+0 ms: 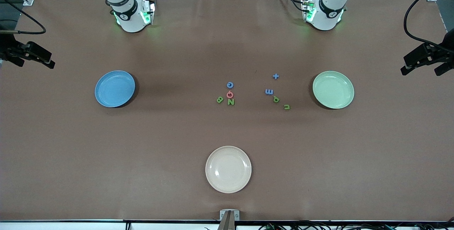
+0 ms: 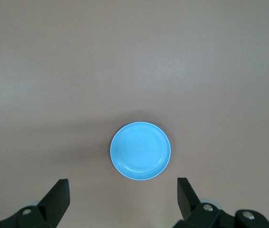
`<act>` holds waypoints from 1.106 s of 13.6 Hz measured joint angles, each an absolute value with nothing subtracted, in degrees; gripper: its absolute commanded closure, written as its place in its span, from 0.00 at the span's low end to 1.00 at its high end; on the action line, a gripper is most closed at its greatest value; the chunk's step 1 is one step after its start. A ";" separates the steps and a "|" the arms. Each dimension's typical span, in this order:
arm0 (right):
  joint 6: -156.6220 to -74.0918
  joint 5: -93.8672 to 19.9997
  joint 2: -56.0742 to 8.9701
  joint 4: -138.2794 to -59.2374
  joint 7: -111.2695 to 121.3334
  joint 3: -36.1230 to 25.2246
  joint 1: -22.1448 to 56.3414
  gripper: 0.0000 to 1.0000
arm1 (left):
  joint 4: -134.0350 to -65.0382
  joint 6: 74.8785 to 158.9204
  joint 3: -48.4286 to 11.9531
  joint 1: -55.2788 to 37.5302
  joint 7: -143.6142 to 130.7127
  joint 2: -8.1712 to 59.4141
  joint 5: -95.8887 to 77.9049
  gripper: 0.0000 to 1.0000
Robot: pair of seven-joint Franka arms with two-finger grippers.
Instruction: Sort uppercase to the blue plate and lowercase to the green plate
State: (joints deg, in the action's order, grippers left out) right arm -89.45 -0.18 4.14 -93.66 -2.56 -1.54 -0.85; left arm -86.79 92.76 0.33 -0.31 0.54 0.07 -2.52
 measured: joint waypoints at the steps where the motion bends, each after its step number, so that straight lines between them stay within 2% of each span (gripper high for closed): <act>1: -89.45 -0.18 4.14 -93.66 -2.56 -1.54 -0.85 0.00 | -86.79 92.76 0.33 -0.31 0.57 0.07 -2.52 0.00; 8: -89.39 -0.18 4.14 -93.67 -2.55 -1.54 -0.85 0.00 | -86.97 92.52 0.33 -0.23 0.59 0.10 -2.52 0.00; 11: -89.39 -0.18 4.14 -93.69 -2.55 -1.55 -0.85 0.00 | -87.68 88.81 -0.13 -0.67 0.50 0.66 -2.75 0.00; 15: -89.36 -0.18 4.14 -93.71 -2.55 -1.57 -0.86 0.00 | -90.09 87.50 -5.50 -1.24 -3.12 1.98 -3.04 0.00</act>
